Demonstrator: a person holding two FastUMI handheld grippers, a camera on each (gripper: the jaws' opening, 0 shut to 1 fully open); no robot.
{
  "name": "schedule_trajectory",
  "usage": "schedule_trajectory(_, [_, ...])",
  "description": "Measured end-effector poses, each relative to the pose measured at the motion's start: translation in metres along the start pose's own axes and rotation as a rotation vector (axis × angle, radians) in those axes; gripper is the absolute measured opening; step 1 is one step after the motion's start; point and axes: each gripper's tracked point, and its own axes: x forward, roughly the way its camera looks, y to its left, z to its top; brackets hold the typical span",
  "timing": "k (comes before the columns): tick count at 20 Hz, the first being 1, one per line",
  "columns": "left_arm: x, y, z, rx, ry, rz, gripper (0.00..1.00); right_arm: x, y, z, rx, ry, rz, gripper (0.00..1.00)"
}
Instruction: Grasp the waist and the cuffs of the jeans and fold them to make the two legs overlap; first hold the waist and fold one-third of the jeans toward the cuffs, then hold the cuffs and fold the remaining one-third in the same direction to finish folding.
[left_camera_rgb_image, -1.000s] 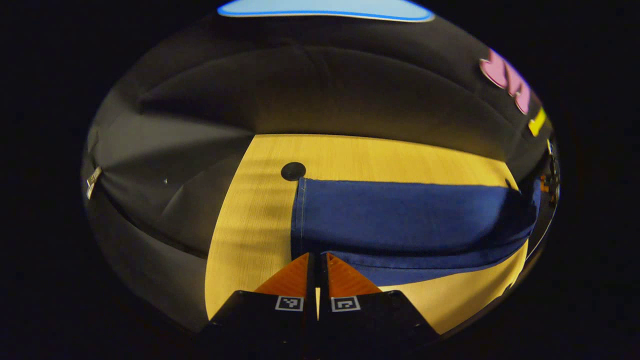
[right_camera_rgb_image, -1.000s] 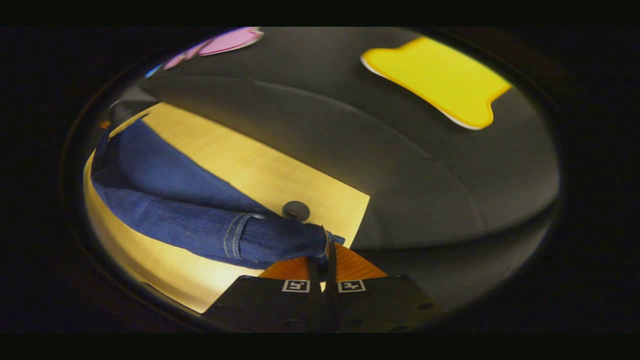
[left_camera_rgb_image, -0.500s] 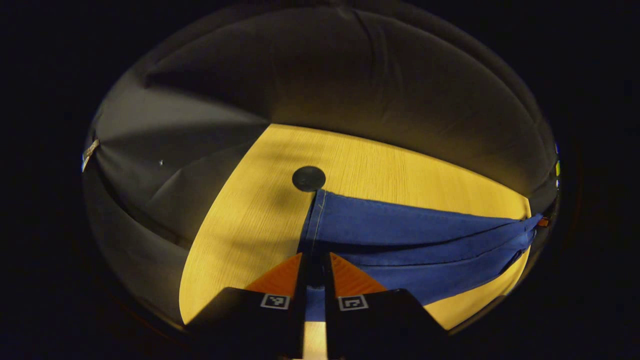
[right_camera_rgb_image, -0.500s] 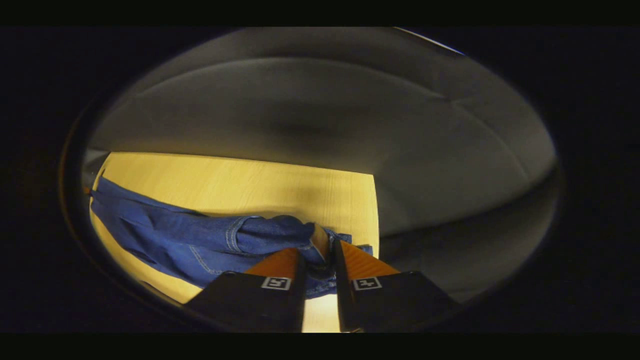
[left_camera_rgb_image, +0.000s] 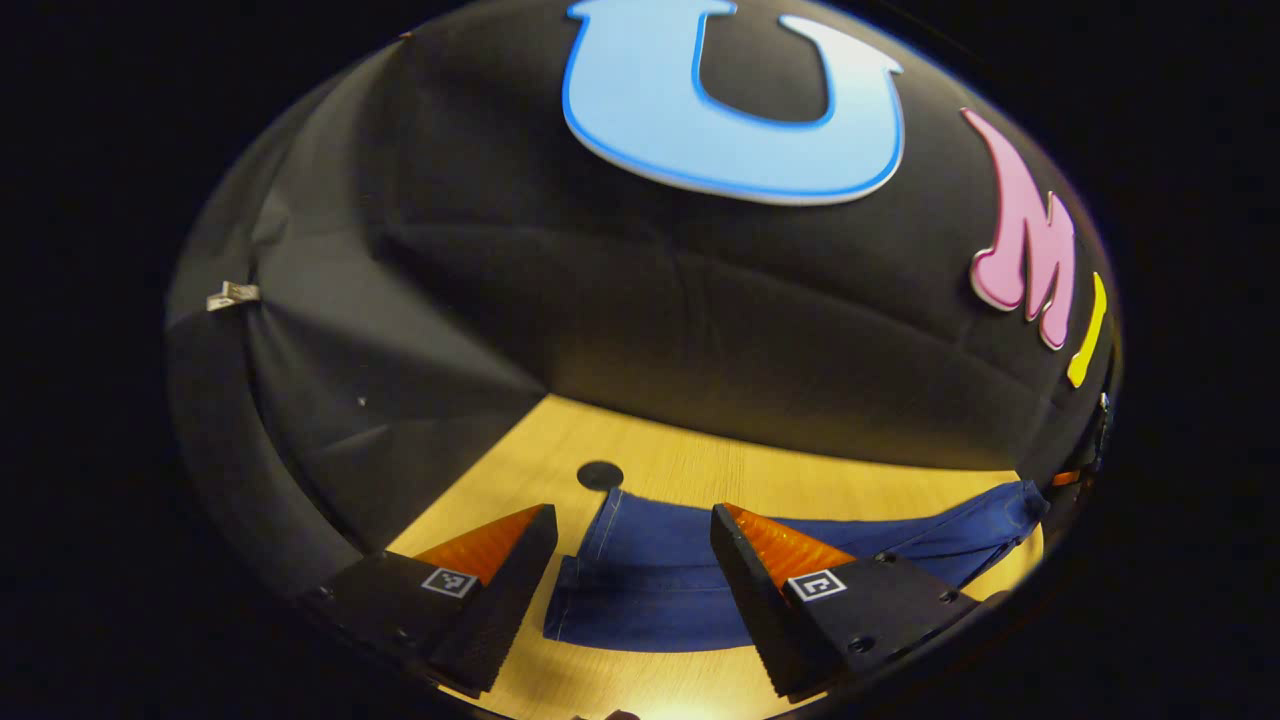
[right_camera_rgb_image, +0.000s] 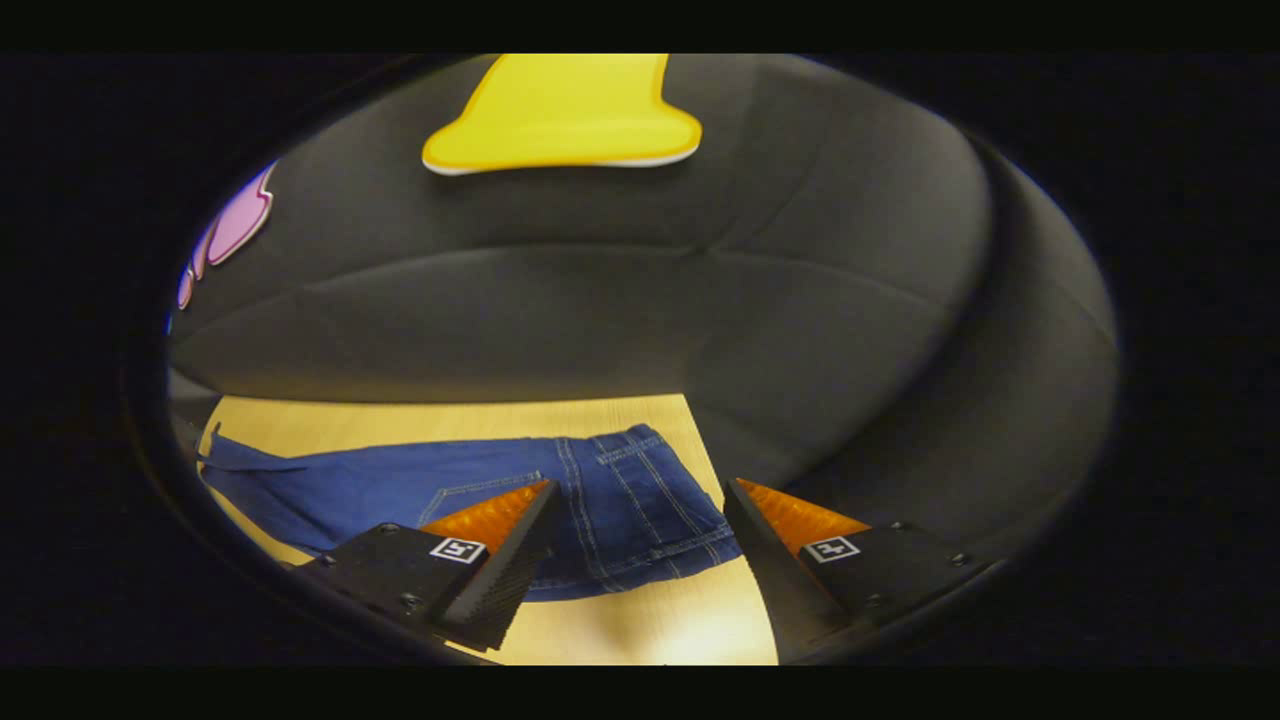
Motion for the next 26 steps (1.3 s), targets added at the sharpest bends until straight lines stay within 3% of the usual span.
schedule_trajectory(3, [-0.043, -0.008, 0.012, 0.053, -0.096, 0.017, 0.96, -0.003, -0.004, 0.002, 0.04, -0.081, -0.036, 0.99])
schedule_trajectory(7, [-0.104, -0.036, 0.031, 0.069, -0.193, -0.005, 0.97, 0.0, -0.011, -0.01, 0.084, -0.086, -0.066, 0.99])
schedule_trajectory(12, [-0.145, -0.084, 0.025, 0.009, -0.195, -0.073, 0.96, 0.018, -0.035, -0.046, 0.145, -0.061, -0.124, 0.96])
schedule_trajectory(13, [-0.149, -0.091, 0.024, 0.007, -0.191, -0.085, 0.96, 0.02, -0.039, -0.048, 0.148, -0.063, -0.13, 0.99])
schedule_trajectory(15, [-0.153, -0.11, 0.021, -0.021, -0.171, -0.121, 0.96, 0.027, -0.04, -0.059, 0.174, -0.04, -0.11, 0.91])
schedule_trajectory(16, [-0.154, -0.114, 0.019, -0.034, -0.162, -0.129, 0.96, 0.031, -0.039, -0.067, 0.175, -0.019, -0.105, 0.97])
schedule_trajectory(17, [-0.153, -0.12, 0.018, -0.043, -0.157, -0.136, 0.96, 0.035, -0.039, -0.075, 0.177, 0.003, -0.1, 0.89])
schedule_trajectory(18, [-0.152, -0.125, 0.017, -0.046, -0.154, -0.141, 0.96, 0.034, -0.039, -0.077, 0.178, 0.011, -0.098, 0.94])
schedule_trajectory(21, [-0.148, -0.14, 0.016, -0.036, -0.146, -0.162, 0.97, 0.045, -0.029, -0.081, 0.199, 0.009, -0.069, 0.87])
schedule_trajectory(22, [-0.148, -0.144, 0.012, -0.031, -0.141, -0.168, 0.96, 0.046, -0.026, -0.084, 0.198, 0.013, -0.06, 0.75])
schedule_trajectory(26, [-0.144, -0.161, -0.001, -0.033, -0.116, -0.188, 0.97, 0.05, -0.015, -0.084, 0.181, -0.014, 0.001, 0.56])
